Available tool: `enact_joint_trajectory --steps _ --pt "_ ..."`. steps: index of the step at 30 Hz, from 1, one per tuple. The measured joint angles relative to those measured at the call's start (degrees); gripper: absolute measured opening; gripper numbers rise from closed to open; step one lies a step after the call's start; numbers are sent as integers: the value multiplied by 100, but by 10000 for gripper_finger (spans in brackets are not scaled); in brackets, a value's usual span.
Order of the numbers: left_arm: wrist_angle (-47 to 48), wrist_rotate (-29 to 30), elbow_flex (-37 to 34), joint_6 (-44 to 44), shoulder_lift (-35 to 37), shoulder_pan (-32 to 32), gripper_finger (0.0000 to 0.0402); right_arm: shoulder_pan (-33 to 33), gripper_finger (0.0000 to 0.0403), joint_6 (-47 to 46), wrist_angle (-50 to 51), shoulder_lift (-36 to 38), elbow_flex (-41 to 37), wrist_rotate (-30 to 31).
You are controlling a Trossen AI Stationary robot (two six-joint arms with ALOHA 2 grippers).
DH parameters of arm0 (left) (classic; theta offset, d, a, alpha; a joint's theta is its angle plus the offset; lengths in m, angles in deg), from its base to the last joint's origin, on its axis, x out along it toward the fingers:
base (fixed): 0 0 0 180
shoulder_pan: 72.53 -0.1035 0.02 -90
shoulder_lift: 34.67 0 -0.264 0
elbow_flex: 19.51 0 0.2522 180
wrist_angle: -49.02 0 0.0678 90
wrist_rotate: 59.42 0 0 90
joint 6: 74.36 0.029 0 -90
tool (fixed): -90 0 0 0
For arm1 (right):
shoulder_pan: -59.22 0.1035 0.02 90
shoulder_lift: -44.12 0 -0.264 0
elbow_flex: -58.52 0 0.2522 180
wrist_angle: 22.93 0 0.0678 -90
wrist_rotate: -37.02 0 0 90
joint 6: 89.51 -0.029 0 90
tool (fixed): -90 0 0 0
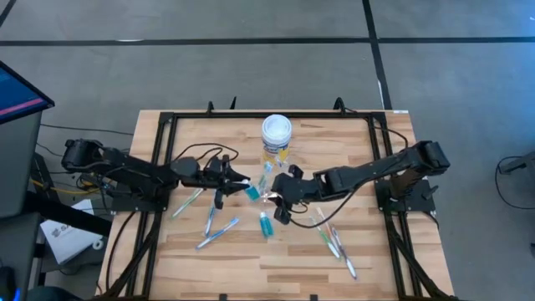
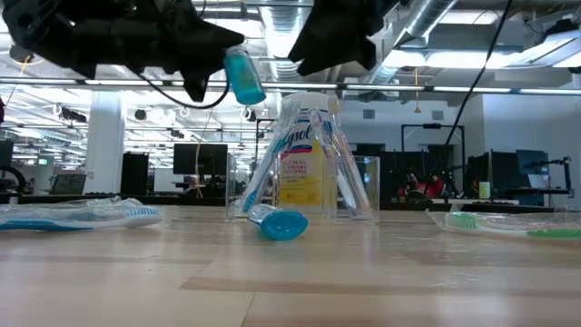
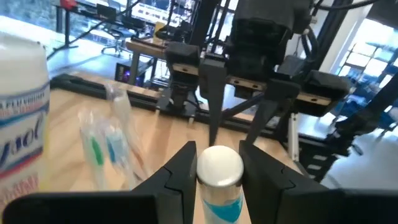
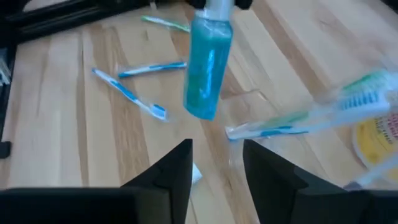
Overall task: Pick & Place toothbrushing station
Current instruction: Put the right blue mouthwash into the transparent organizer
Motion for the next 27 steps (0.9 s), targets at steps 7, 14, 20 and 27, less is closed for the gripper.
enact_joint_trajectory --steps 7,14,20,27 --pt "359 260 331 246 -184 -94 86 212 123 -3 240 88 -3 372" --pt "401 293 940 280 -1327 -304 86 283 122 -159 643 84 -4 869" --pt "428 294 1364 262 -1984 -378 86 415 123 -396 1292 84 -4 1212" --pt "531 302 1586 285 -2229 -378 86 584 123 -559 1764 84 -4 1853"
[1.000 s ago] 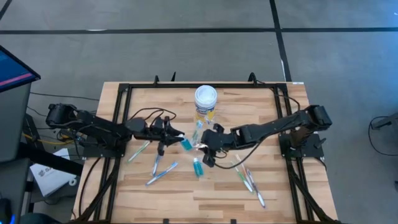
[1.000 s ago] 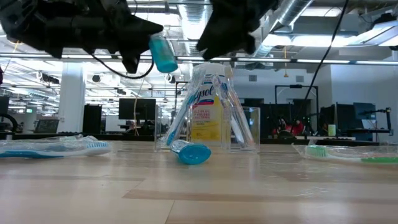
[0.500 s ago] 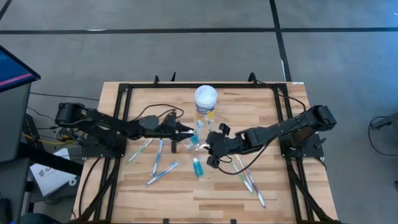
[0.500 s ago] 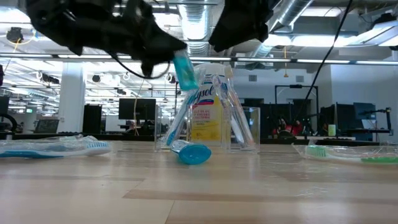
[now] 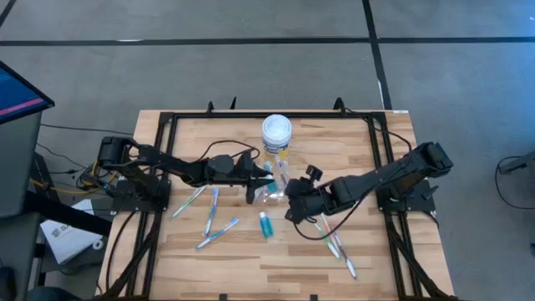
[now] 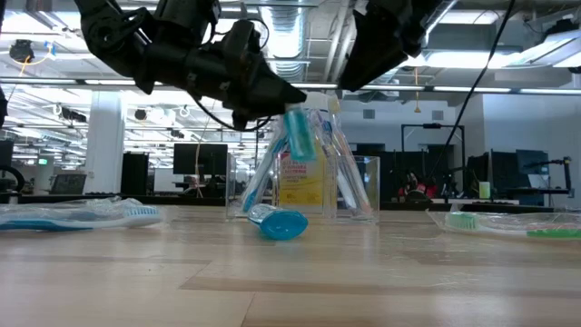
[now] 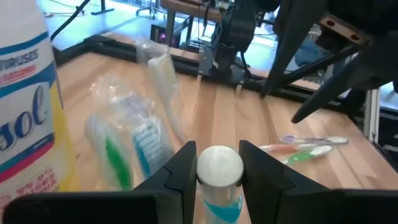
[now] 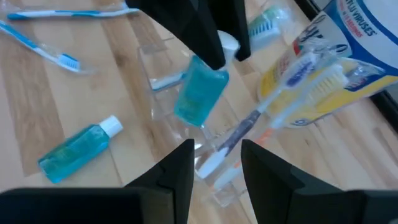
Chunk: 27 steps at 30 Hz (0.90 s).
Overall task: Pick & Place toothbrushing station
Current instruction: Put the right blue mouthwash into the transparent organizer
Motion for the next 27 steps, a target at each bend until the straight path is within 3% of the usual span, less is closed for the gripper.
enact_joint_trajectory --steps 6,27 --pt "414 271 90 123 -24 10 86 49 123 -42 17 -2 0 76" --pt "463 513 103 519 -274 286 86 5 123 -48 -18 -2 0 78"
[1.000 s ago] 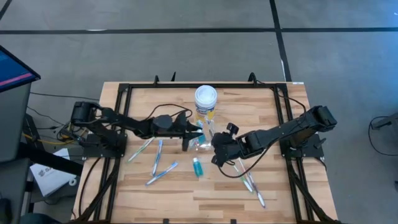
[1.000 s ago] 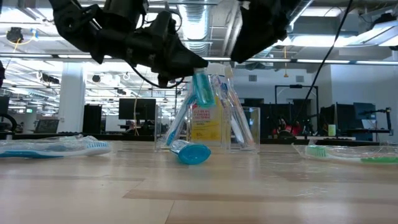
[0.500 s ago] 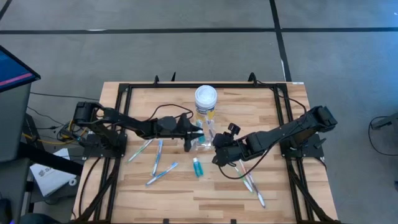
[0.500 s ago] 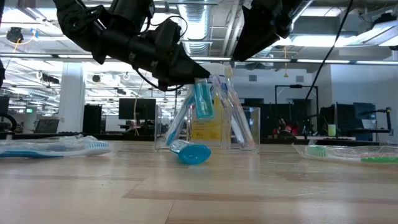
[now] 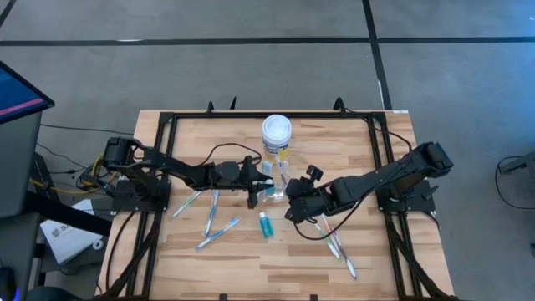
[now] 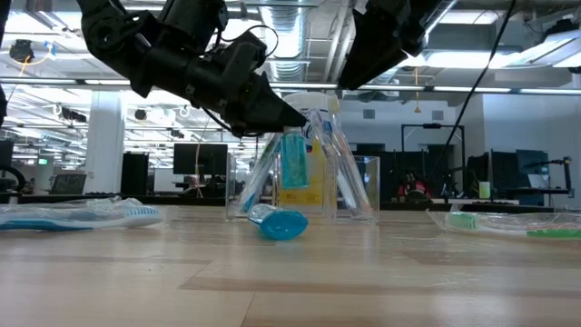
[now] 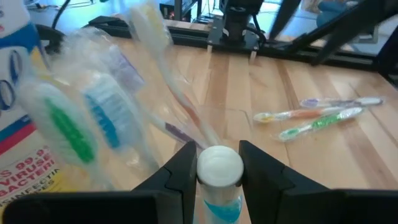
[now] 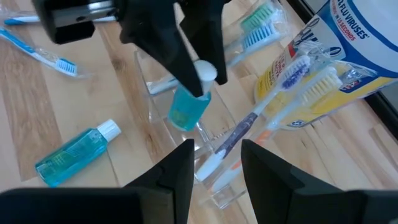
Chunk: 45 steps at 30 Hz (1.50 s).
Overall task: Pick & Place toothbrushing station
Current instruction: Put the right blue mouthwash into the transparent organizer
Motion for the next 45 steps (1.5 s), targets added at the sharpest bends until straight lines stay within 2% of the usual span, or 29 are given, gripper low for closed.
enact_joint_trajectory --steps 32,40,45 --pt "10 -2 -4 357 -229 151 89 -5 123 2 -90 -2 0 0" --pt "-5 0 -4 354 -263 151 122 -7 123 4 -88 -4 0 0" --pt "-9 -1 -4 354 -263 151 126 -7 123 4 -89 -4 0 0"
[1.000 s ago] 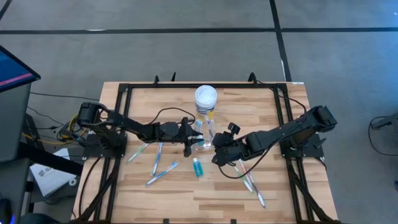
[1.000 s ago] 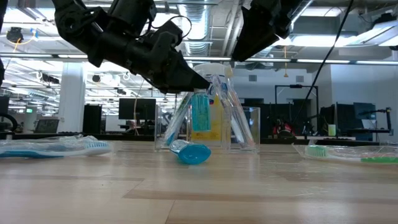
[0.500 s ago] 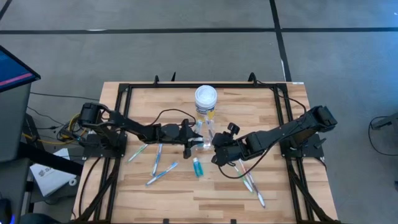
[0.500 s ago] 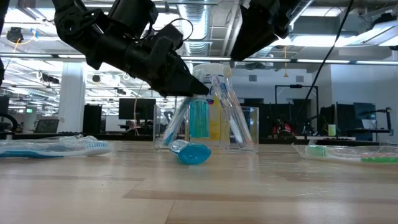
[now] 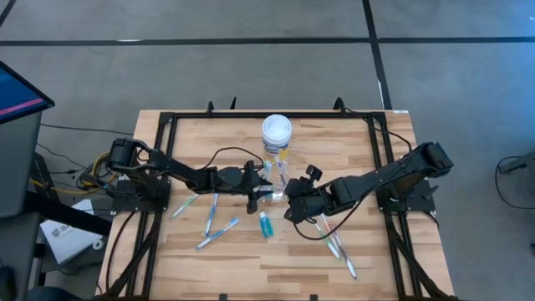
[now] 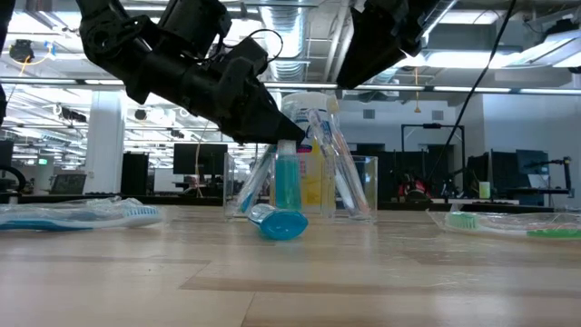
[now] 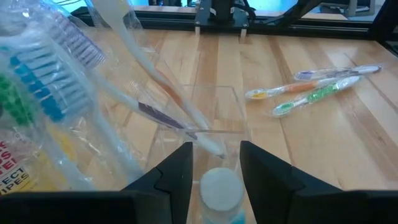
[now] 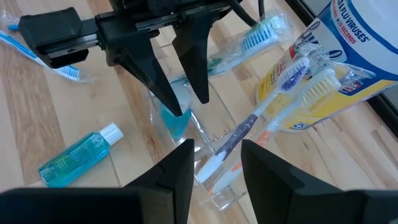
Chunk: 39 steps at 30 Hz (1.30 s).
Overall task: Pick & Place toothbrushing station
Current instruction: Put the right blue mouthwash into the transparent organizer, then put the blue mouthwash into the transparent organizer
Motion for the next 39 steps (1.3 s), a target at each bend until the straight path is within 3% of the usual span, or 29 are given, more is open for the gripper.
enact_joint_trajectory --steps 22,31,39 --pt "-179 -108 4 -1 50 49 120 0 123 -3 -20 -2 -2 -9" --pt "-111 -160 -1 -2 435 413 121 42 123 -94 -86 -49 -2 -39" --pt "1004 -830 2 304 975 942 122 33 123 -109 -88 -76 -9 -195"
